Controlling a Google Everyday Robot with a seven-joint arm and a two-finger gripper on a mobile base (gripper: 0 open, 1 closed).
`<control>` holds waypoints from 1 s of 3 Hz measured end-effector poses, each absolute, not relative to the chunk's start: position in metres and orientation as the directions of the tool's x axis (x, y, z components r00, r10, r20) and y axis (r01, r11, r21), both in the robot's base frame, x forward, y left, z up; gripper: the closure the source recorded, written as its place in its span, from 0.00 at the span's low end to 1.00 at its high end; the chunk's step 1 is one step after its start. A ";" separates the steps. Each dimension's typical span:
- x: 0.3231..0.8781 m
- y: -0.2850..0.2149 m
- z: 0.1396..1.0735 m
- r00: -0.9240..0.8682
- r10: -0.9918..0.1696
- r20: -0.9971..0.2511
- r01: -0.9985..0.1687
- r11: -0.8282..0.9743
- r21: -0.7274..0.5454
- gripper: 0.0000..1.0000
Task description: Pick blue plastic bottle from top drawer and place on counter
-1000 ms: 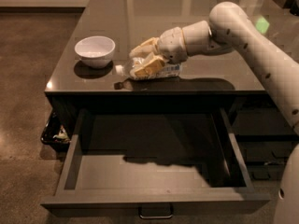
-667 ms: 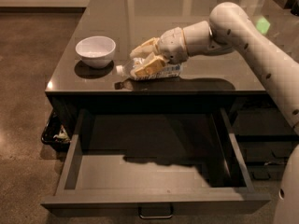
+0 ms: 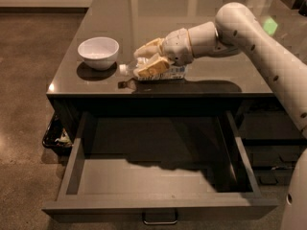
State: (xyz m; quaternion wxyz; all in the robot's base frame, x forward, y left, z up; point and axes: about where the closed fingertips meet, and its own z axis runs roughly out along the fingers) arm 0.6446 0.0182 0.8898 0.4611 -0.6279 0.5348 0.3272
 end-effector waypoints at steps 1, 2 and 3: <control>0.645 0.018 0.890 0.214 -0.370 -0.904 -0.973 -0.003 -0.229 0.12; 0.645 0.018 0.890 0.214 -0.370 -0.904 -0.973 -0.003 -0.229 0.00; 0.645 0.018 0.890 0.214 -0.370 -0.904 -0.973 -0.003 -0.229 0.00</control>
Offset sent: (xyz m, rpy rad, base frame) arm 0.0000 0.0000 0.0000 0.0000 0.0000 0.0000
